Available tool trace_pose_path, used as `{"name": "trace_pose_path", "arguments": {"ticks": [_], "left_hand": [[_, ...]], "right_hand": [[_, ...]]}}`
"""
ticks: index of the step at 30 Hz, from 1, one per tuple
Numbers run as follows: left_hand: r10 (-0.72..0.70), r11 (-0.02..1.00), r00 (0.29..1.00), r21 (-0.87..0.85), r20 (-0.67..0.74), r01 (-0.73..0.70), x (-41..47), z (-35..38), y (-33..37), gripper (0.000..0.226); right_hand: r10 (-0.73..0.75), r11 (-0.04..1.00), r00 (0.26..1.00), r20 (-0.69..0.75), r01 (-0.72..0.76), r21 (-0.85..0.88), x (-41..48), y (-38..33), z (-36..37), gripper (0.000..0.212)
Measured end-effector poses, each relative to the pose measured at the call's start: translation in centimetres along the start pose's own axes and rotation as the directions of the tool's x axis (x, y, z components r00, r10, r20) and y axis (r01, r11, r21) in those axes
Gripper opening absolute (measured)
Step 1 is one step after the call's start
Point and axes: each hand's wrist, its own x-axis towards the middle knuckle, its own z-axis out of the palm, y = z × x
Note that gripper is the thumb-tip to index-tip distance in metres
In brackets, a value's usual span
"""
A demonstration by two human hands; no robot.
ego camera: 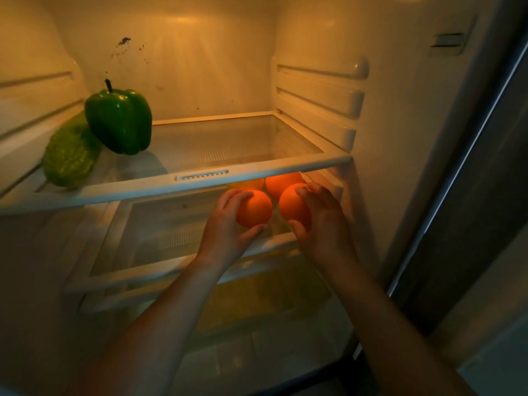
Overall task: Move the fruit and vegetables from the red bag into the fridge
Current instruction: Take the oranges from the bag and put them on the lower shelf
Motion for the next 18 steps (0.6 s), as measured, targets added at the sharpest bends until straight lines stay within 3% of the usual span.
{"name": "trace_pose_path", "arguments": {"ticks": [7,18], "left_hand": [[0.062,0.994,0.998,0.093,-0.007,-0.061,-1.1,-0.3,0.3,0.055],[0.045,0.993,0.998,0.115,-0.032,-0.041,-1.3,-0.3,0.9,0.063]], "right_hand": [[-0.037,0.999,0.998,-0.052,0.037,-0.006,-0.1,0.8,0.7,0.057],[-0.012,1.000,0.999,-0.038,0.011,-0.028,-0.1,1.0,0.5,0.059]]}}
